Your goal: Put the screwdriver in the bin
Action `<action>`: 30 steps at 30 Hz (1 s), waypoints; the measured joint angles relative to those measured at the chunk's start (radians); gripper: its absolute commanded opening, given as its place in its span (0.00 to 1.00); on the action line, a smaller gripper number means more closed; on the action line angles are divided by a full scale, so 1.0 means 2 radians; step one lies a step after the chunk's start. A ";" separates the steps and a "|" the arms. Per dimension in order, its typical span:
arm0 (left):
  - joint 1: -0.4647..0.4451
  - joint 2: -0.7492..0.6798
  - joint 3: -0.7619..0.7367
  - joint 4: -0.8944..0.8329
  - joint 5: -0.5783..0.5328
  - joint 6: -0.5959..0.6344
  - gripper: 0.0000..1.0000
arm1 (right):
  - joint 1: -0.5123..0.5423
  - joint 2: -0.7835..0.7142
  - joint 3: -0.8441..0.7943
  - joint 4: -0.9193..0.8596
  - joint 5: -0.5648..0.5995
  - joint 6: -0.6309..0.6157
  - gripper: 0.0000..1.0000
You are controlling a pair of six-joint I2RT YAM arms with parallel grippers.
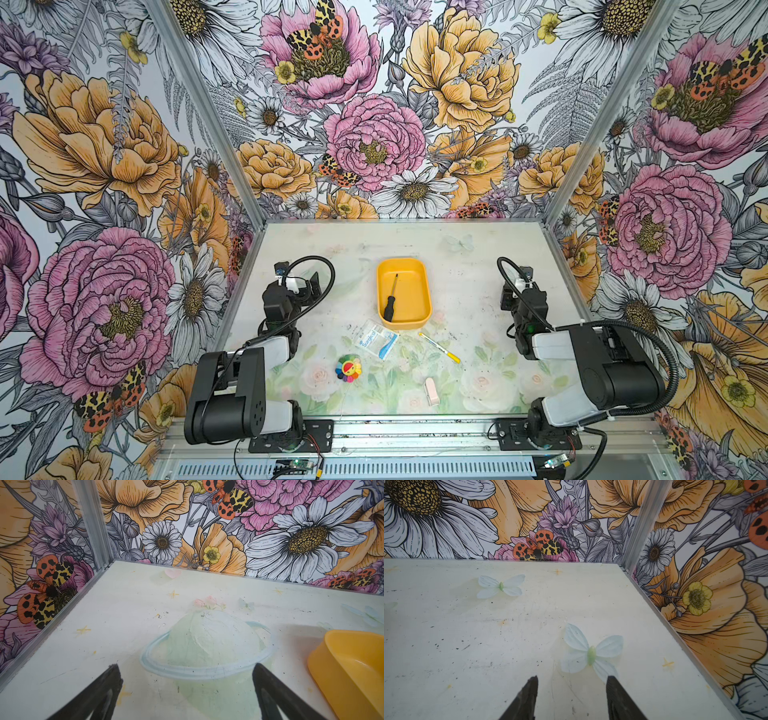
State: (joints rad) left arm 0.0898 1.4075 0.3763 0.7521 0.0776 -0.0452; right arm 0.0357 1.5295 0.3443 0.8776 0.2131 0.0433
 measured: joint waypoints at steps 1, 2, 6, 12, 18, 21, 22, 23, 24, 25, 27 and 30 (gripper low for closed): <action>0.000 0.009 0.000 0.006 0.000 0.000 0.99 | 0.000 0.000 0.000 0.000 0.000 0.000 0.55; 0.000 0.020 0.000 0.013 0.000 0.000 0.99 | 0.000 0.000 0.000 0.000 0.000 0.000 0.55; 0.000 0.046 0.000 0.029 0.009 0.002 0.99 | -0.001 0.000 0.000 0.001 0.000 0.000 0.56; -0.007 0.056 0.001 0.046 0.013 0.015 0.99 | -0.001 0.000 0.000 0.001 0.000 0.000 0.57; -0.017 0.072 0.001 0.065 0.008 0.023 0.99 | -0.002 0.000 0.001 0.001 0.000 0.002 0.63; -0.017 0.072 0.001 0.069 0.003 0.023 0.99 | -0.001 0.000 0.001 0.001 0.000 0.006 0.71; -0.017 0.072 0.001 0.071 0.001 0.023 0.99 | -0.001 0.000 0.001 0.001 0.000 0.006 0.72; -0.017 0.072 0.001 0.072 0.000 0.023 0.99 | -0.002 0.000 0.001 0.001 0.000 0.006 0.72; -0.018 0.072 0.001 0.074 -0.002 0.023 0.99 | -0.001 0.000 0.001 0.001 0.000 0.006 0.73; -0.018 0.072 0.001 0.075 -0.003 0.023 0.99 | -0.002 0.000 0.001 0.001 0.000 0.006 0.74; -0.021 0.072 0.001 0.077 -0.008 0.023 0.99 | -0.002 0.000 0.001 0.001 0.000 0.006 0.78; -0.025 0.072 0.001 0.079 -0.013 0.023 0.99 | -0.002 0.000 0.001 0.001 0.000 0.010 0.99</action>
State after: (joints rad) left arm 0.0395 1.5524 0.3786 0.9108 0.0513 0.0013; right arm 0.0326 1.5295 0.3470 0.8803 0.2127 0.0624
